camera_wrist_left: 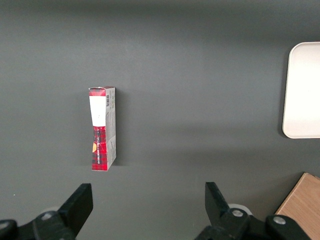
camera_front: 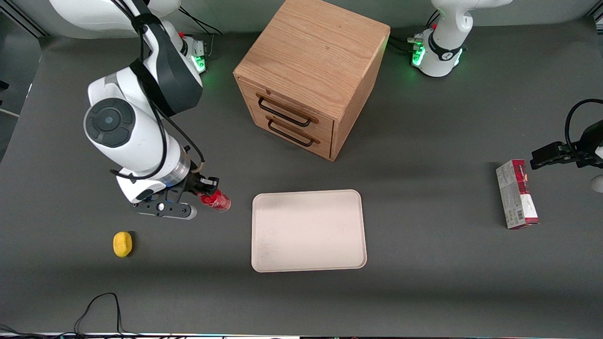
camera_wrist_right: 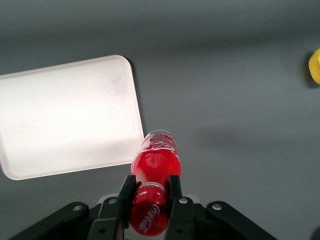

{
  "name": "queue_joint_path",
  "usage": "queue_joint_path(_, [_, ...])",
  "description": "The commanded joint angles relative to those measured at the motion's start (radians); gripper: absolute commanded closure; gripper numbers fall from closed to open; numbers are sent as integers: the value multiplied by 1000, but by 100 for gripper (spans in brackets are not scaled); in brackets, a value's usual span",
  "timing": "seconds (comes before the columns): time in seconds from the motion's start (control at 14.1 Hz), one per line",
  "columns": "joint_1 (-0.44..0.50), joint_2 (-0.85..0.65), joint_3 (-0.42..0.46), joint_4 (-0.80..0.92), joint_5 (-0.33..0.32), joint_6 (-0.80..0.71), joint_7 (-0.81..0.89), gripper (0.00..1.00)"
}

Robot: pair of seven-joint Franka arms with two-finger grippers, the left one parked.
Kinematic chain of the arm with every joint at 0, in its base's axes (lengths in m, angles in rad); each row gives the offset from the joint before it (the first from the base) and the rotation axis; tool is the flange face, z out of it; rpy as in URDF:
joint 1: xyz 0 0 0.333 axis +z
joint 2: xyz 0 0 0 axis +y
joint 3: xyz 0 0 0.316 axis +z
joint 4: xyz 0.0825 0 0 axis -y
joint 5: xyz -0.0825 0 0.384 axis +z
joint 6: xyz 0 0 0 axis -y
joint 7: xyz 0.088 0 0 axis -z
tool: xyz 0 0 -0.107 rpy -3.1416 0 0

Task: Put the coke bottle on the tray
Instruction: 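Carry the held bottle onto the white tray's corner, then lower the bottle onto the tray and open the right gripper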

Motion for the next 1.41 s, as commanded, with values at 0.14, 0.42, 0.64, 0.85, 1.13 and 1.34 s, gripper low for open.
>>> queue_joint_path(0.14, [-4,202,55,265,-14,4,14,100])
queue_joint_path(0.42, [-4,293,58,266,-22,197,11,100])
queue_joint_path(0.64, [-3,347,58,265,-25,305,-27,100])
queue_joint_path(0.85, [11,405,58,258,-25,353,-29,100])
queue_joint_path(1.13, [17,451,60,243,-114,366,-34,100])
queue_joint_path(1.34, [16,462,60,242,-114,397,-32,25])
